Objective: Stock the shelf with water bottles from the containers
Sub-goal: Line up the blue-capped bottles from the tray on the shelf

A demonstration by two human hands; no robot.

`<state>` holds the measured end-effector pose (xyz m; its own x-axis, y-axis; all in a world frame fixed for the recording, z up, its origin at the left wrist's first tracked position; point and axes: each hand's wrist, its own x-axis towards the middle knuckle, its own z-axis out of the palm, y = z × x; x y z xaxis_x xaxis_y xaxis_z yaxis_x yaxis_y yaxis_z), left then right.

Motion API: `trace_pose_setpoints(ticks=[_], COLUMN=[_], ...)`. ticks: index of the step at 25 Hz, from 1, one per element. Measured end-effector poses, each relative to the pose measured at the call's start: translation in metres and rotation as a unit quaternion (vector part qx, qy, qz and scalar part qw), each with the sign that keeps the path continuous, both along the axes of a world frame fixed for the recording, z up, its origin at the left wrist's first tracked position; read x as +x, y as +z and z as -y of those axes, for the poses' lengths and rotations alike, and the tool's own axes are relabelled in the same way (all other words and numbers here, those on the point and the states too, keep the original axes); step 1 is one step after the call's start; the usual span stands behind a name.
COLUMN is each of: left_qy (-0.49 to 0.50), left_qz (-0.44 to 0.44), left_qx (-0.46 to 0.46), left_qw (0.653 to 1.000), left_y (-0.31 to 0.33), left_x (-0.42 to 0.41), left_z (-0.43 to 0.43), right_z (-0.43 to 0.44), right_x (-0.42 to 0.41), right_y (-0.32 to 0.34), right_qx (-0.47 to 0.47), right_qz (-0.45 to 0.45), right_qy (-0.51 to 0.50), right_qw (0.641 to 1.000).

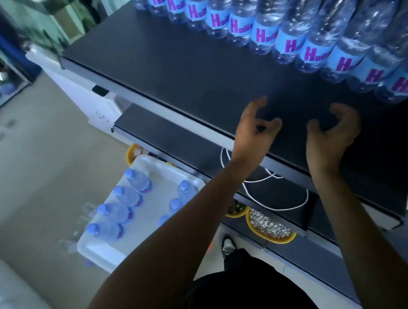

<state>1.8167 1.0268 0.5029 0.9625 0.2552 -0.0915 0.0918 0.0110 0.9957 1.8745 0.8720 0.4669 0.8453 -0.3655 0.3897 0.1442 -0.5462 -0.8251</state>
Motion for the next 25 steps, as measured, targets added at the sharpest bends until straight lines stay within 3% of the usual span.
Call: trace_pose_setpoints(ticks=[6, 12, 16, 21, 25], left_qy=[0.090, 0.168, 0.217, 0.134, 0.051], left_qz=[0.006, -0.062, -0.144, -0.323, -0.368], left_qx=[0.063, 0.112, 0.177, 0.228, 0.263], left_qw=[0.994, 0.978, 0.949, 0.909, 0.890], left_y=[-0.043, -0.117, -0.168, -0.224, -0.240], left_x=[-0.086, -0.175, -0.235, -0.299, -0.299], left_z=[-0.107, -0.198, -0.228, -0.212, -0.192], right_z=[-0.125, -0.191, -0.204, -0.195, -0.196], right_x=[-0.103, -0.180, -0.219, -0.255, -0.247], right_y=[-0.009, -0.082, -0.143, -0.206, -0.218], right_qx=[-0.087, -0.116, -0.176, -0.265, -0.285], right_qz=[0.075, -0.016, -0.102, -0.270, -0.321], right_qy=[0.149, 0.294, 0.382, 0.427, 0.414], right_qw=[0.982, 0.949, 0.902, 0.821, 0.802])
